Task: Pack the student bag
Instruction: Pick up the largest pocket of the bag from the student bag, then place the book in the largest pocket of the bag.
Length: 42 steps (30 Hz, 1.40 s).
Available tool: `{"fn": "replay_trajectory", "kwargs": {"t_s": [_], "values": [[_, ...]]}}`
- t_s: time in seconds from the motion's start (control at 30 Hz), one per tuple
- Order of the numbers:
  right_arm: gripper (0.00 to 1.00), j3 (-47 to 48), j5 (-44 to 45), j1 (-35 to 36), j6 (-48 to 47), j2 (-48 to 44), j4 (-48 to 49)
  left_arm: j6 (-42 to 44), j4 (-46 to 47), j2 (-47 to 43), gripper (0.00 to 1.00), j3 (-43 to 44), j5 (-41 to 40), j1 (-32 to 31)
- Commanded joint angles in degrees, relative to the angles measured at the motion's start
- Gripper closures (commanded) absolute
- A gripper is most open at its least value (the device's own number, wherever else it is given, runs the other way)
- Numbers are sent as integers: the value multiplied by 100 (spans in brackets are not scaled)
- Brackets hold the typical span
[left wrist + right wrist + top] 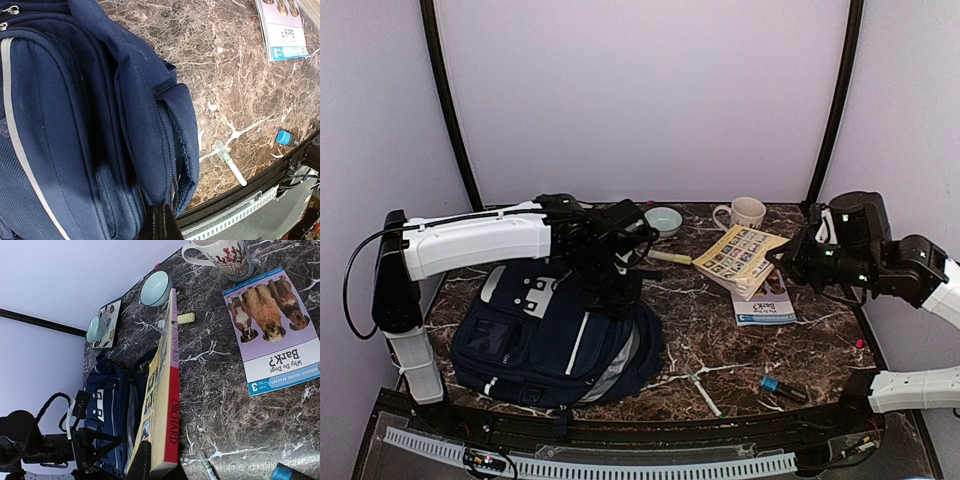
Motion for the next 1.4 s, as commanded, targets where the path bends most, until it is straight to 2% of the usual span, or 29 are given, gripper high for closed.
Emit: {"fn": "replay_trajectory", "kwargs": {"t_s": [0.0, 0.27, 0.53, 0.7, 0.9, 1.1, 1.37], "values": [[100, 73, -164, -25, -88, 131, 431, 48, -163, -423, 100, 199, -251, 37], [100, 156, -335, -32, -525, 322, 636, 210, -984, -481, 100, 893, -1052, 100], [100, 191, -600, -29, -1372, 284, 728, 129, -1150, -690, 100, 1048, -1536, 239], [100, 12, -1459, -32, -1614, 402, 894, 72, -1255, -835, 100, 1091, -1831, 302], [100, -456, -2817, -26, -1322, 433, 1956, 98, -1182, -941, 100, 1142, -1904, 348], [100, -654, -3275, -26, -1113, 675, 2312, 258, -877, -1049, 100, 1147, -1811, 348], [100, -590, -4150, -33, -1118, 1489, 3052, 572, -469, -1129, 100, 1181, -1525, 348]]}}
